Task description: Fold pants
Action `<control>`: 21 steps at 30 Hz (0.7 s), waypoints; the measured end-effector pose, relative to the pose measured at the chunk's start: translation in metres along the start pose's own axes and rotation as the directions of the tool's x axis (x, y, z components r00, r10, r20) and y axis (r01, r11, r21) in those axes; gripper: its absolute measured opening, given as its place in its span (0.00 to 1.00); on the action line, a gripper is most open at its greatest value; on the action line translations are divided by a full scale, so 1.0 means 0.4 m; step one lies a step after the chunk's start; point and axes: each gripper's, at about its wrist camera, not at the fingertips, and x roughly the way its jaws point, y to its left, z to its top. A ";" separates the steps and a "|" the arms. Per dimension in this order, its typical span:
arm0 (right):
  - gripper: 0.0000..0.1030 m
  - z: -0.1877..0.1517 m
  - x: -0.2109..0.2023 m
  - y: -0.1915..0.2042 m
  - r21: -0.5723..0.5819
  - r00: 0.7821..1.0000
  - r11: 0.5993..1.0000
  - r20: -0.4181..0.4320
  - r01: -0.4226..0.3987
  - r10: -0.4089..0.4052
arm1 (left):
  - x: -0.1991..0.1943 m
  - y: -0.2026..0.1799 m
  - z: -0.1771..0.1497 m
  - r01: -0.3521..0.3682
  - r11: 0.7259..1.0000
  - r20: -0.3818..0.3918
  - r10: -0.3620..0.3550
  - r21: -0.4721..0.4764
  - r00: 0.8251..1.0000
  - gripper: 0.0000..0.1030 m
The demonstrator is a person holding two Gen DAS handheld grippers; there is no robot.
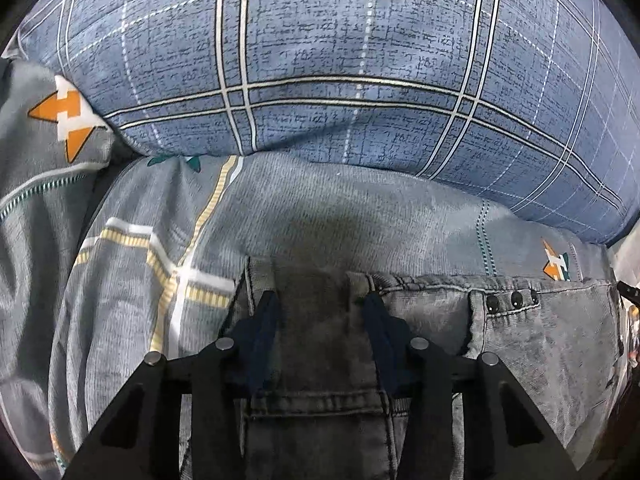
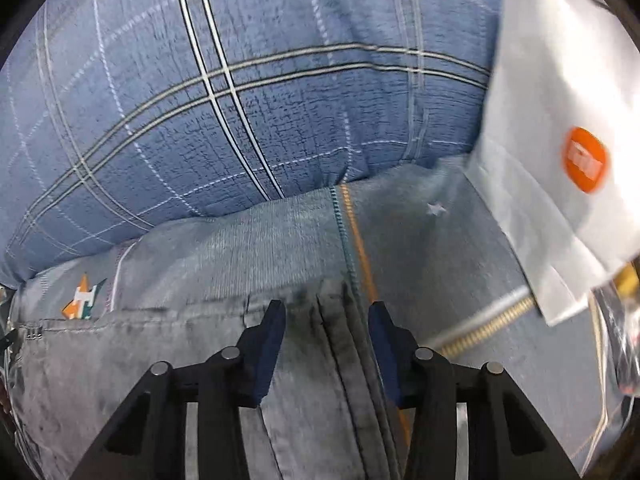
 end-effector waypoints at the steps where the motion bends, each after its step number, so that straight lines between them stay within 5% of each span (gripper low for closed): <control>1: 0.40 0.003 0.011 0.006 -0.004 1.000 1.000 -0.005 -0.002 0.002 | 0.001 0.000 0.001 0.002 1.000 0.000 -0.002 -0.001 1.000 0.41; 4: 0.31 0.005 0.057 0.029 -0.036 0.999 0.999 -0.023 0.022 -0.022 | 0.008 -0.004 0.010 0.000 1.000 0.004 0.000 0.002 1.000 0.37; 5: 0.19 0.008 0.057 0.030 -0.036 1.000 0.999 -0.012 0.029 -0.029 | 0.010 -0.006 0.012 -0.004 1.000 0.004 0.004 0.004 1.000 0.34; 7: 0.15 0.012 0.050 0.033 -0.035 0.999 0.998 0.009 0.044 -0.043 | 0.014 -0.012 0.018 -0.033 0.999 0.005 0.033 0.017 0.999 0.01; 12: 0.14 0.007 -0.012 0.044 -0.039 0.995 0.997 0.086 0.060 -0.056 | 0.013 -0.027 0.028 -0.052 0.999 -0.002 0.052 0.009 0.999 0.00; 21: 0.15 -0.030 -0.174 0.020 0.020 0.980 1.000 0.200 -0.013 0.009 | -0.180 -0.063 0.021 0.021 0.999 0.121 -0.025 0.038 0.992 0.00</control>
